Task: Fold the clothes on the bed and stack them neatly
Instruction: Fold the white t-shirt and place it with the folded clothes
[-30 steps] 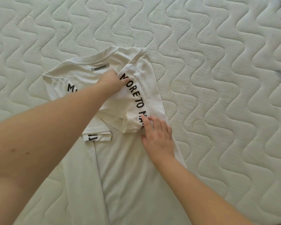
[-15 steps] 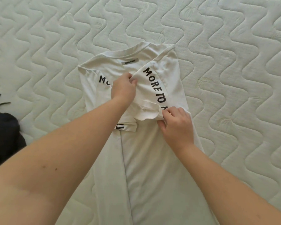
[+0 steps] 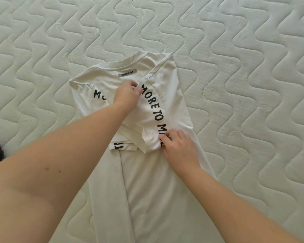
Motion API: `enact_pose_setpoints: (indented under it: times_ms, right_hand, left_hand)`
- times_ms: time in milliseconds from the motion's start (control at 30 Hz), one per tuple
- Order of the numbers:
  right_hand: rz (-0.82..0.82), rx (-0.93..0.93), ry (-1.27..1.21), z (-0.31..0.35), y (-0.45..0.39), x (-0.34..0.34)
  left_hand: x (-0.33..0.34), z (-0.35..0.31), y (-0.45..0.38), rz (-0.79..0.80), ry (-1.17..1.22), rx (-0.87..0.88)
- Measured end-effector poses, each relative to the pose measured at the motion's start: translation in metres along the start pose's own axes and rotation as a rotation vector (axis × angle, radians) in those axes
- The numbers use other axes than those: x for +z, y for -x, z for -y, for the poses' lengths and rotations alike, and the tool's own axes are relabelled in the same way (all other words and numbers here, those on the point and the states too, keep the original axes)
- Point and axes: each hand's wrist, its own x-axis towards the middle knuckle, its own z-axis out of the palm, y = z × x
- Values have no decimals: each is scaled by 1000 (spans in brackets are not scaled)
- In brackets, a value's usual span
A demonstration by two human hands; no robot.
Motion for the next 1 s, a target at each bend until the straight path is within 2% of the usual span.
enact_pose_setpoints:
  times_ms: [167, 333, 433, 500, 633, 767, 867, 1000]
  right_hand:
    - [-79, 9, -109, -1, -11, -1]
    - [-30, 166, 128, -2, 13, -1]
    - [-8, 190, 292, -9, 45, 1]
    - [39, 156, 355, -11, 65, 2]
    - [52, 170, 383, -10, 95, 2]
    - [-4, 277, 376, -15, 122, -4]
    - [-12, 330, 354, -22, 151, -9]
    - [51, 426, 328, -28, 185, -20]
  left_hand:
    - [-2, -13, -17, -27, -108, -64]
    - [7, -36, -22, 3, -167, 53]
    - [13, -57, -23, -92, -233, 204]
    - [24, -65, -8, -110, -185, 307]
    - [60, -63, 46, -18, -113, 482]
    - [95, -37, 96, 123, -379, 676]
    - [111, -8, 125, 154, -482, 702]
    - [113, 10, 170, 107, -400, 601]
